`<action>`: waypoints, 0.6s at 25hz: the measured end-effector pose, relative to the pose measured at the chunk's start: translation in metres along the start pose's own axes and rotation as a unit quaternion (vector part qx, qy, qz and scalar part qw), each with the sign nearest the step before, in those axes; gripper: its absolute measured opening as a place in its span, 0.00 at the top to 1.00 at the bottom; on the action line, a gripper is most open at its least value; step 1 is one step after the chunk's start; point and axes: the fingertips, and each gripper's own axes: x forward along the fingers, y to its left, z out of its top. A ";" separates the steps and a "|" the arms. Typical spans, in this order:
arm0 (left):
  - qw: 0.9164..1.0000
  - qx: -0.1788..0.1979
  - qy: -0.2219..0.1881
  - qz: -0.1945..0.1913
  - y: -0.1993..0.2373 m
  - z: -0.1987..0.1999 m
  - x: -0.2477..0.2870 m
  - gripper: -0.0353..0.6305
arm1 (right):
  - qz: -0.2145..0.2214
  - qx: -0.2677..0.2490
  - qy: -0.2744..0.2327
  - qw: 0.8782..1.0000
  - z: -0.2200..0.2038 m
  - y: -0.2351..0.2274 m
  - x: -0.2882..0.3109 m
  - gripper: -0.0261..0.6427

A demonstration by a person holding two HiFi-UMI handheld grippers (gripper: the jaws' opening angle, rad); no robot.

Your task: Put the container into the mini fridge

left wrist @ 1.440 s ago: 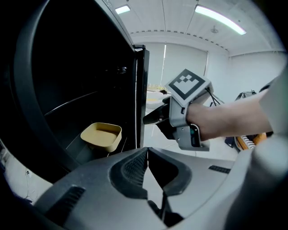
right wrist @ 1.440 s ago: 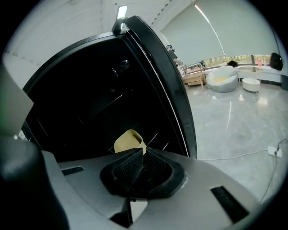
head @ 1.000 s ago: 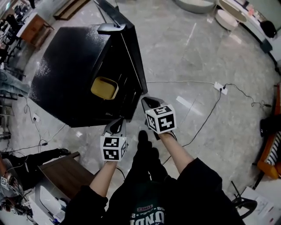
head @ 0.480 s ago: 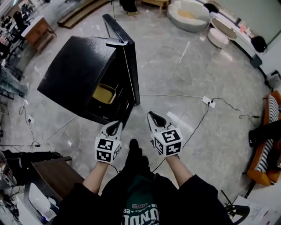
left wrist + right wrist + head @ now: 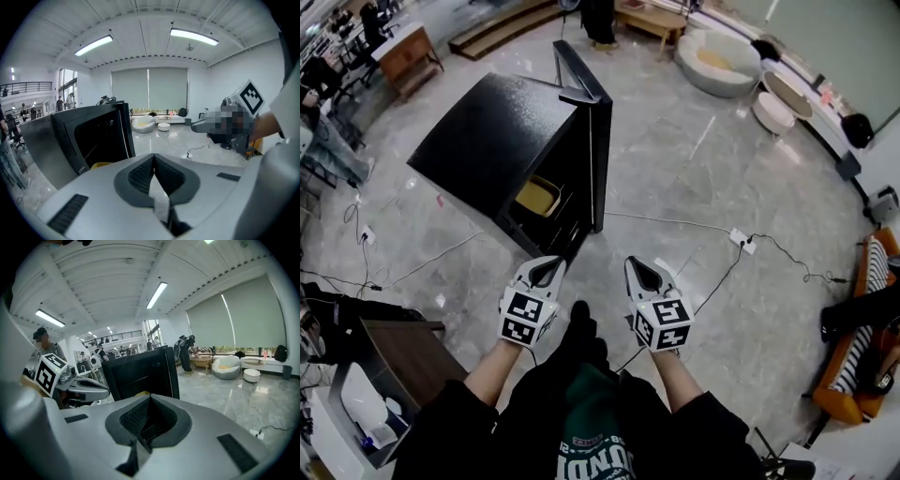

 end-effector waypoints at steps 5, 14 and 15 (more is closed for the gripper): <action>1.000 0.001 -0.006 0.010 0.007 0.001 -0.009 0.93 | 0.004 -0.005 -0.003 1.000 0.000 0.006 -0.005 0.91; 1.000 0.002 -0.012 0.014 0.011 -0.003 -0.011 0.93 | 0.012 -0.015 0.002 1.000 -0.002 0.019 -0.003 0.91; 1.000 0.001 -0.009 0.012 0.010 -0.006 -0.011 0.93 | 0.012 -0.015 0.003 1.000 -0.003 0.020 -0.003 0.91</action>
